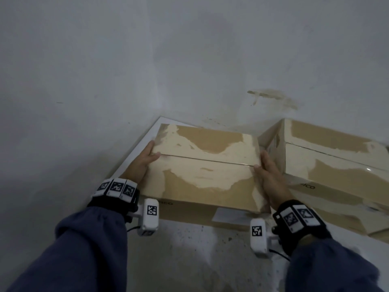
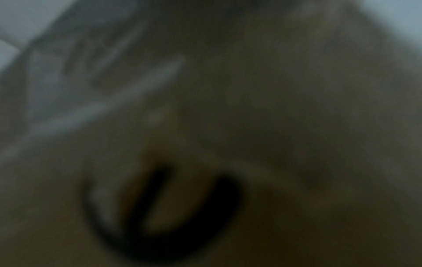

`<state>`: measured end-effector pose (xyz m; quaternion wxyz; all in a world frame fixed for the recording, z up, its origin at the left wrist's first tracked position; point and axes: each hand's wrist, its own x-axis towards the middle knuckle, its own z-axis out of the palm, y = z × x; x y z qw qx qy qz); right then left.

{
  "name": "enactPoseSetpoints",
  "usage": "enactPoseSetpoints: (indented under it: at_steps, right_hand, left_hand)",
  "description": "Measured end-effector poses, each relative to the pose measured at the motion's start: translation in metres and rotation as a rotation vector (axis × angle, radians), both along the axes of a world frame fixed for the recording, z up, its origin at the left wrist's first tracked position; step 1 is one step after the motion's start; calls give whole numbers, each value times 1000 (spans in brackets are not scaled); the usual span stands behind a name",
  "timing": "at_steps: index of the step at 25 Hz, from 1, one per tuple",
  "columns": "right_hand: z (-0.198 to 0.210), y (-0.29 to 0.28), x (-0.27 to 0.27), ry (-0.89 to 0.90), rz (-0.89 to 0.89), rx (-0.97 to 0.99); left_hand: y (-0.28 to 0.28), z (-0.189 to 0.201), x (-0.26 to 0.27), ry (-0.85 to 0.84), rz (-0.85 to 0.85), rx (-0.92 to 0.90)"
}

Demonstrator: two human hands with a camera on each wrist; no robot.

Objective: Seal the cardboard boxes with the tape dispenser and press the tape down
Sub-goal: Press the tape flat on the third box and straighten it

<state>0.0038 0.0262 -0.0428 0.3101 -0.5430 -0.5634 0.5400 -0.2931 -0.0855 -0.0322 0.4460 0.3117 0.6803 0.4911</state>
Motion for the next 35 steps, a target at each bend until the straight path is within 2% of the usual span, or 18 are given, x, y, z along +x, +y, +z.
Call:
enactPoseSetpoints:
  at_steps: [3,6,10,14,17,20,23,26,29,32,35]
  right_hand:
    - [-4,6,-4,-27,21,3]
    - [-4,5,-6,-43,13,2]
    - [-11,2,0,-79,-8,59]
    - [-18,-7,12,-94,-9,76]
    - [-27,-23,24,79,17,-1]
    - [-37,-44,31,257,2,-71]
    - [-39,-64,26,450,-61,-127]
    - [-40,-64,19,472,-115,-124]
    - [-44,-63,23,457,-86,-112]
    - [-49,-66,37,434,91,-44]
    - [-55,-74,57,372,206,-123]
  left_hand:
    - [1,4,4,-83,5,28]
    - [1,4,4,-72,3,26]
    - [-4,0,-1,-8,-95,16]
    - [-26,-12,-8,-70,-155,90]
    - [-46,-27,0,-171,-109,167]
    - [-60,-31,22,-329,91,249]
    - [-59,-31,41,-415,255,236]
    - [-54,-37,35,-379,337,136]
    - [-57,-46,29,-286,347,104]
    - [-71,-61,30,-248,348,106]
    - [-82,-72,33,-56,319,78]
